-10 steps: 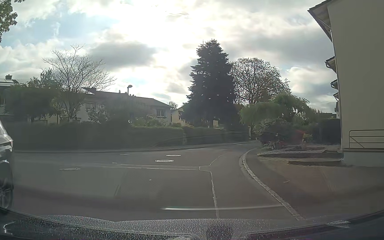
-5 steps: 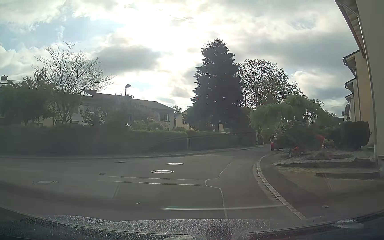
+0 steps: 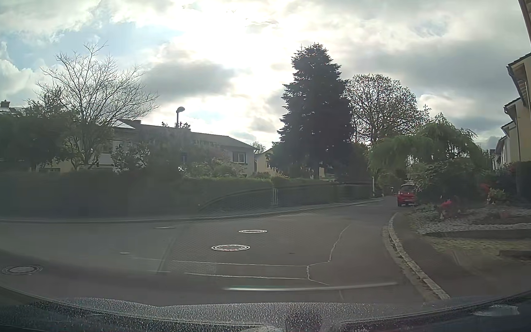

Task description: Follow the waypoints while adhering to traffic rules and regulations

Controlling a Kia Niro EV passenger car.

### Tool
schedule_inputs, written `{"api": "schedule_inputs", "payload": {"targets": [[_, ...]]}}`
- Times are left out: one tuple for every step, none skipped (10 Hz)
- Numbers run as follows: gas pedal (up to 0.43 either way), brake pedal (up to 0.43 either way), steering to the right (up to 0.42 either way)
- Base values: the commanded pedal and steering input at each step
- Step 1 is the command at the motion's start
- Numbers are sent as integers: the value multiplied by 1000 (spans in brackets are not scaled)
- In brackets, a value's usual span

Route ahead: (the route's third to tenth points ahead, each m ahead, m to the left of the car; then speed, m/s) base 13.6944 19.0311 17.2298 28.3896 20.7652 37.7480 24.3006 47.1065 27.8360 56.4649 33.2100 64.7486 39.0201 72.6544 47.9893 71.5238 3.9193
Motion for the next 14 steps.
{"api": "schedule_inputs", "payload": {"targets": [[20, 0, -158], [20, 0, -180], [39, 0, -209], [47, 0, -237], [67, 0, -276], [67, 0, -305], [67, 0, -344], [79, 0, -376], [79, 0, -405], [79, 0, -443], [79, 0, -476], [79, 0, -511], [87, 0, -534], [87, 0, -563]]}}
